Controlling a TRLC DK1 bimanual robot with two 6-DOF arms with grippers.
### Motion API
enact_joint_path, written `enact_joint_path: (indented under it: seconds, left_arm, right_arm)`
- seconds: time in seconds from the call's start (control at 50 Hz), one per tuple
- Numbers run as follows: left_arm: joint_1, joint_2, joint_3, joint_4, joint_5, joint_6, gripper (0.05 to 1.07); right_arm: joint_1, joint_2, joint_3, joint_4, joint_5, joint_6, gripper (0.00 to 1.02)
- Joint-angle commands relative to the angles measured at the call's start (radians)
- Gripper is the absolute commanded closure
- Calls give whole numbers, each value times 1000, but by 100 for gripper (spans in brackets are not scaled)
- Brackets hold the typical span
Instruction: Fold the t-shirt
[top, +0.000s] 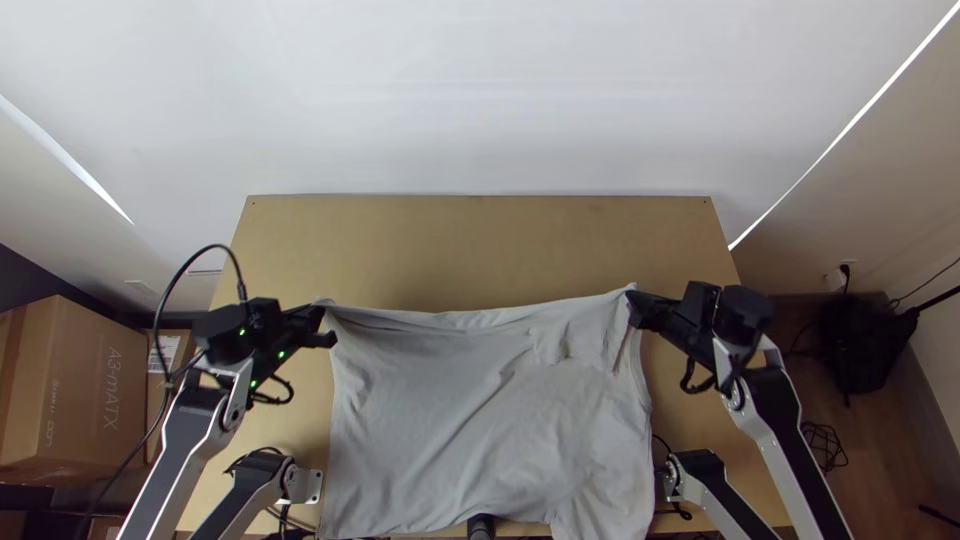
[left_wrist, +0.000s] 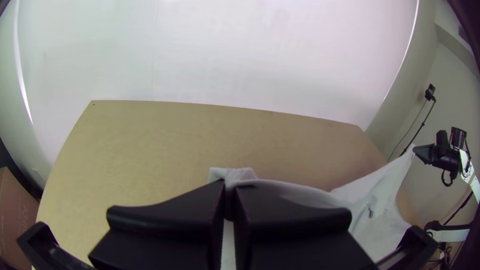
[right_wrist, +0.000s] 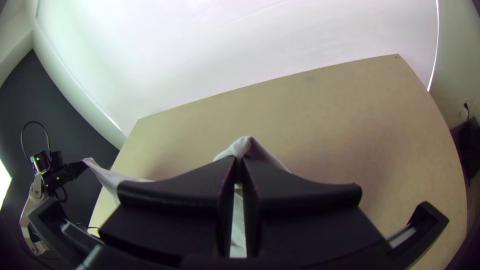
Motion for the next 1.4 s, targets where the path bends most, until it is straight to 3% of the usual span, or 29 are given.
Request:
enact_joint_path:
  seconds: [0.0, 0.18, 0.46, 0.7, 1.2, 1.38]
  left_arm:
    - [13, 149, 1, 80, 8, 15, 105]
    - [44, 402, 84, 166, 29, 23, 105]
    - [107, 724, 299, 237, 60, 43, 105]
    - [145, 968, 542, 229, 78, 51, 105]
    - [145, 1375, 1072, 85, 78, 37, 105]
    - [145, 1436, 1190, 11, 80, 32, 105]
  right_arm:
    - [-23, 126, 1, 80, 2, -3, 100]
    - [-56, 361, 68, 172, 4, -3, 100]
    - [-60, 748, 327, 171, 7, -3, 100]
    - [-65, 956, 547, 143, 16, -11, 100]
    - [-79, 1432, 1235, -173, 18, 2, 100]
    - [-86, 1584, 1519, -359, 16, 5, 100]
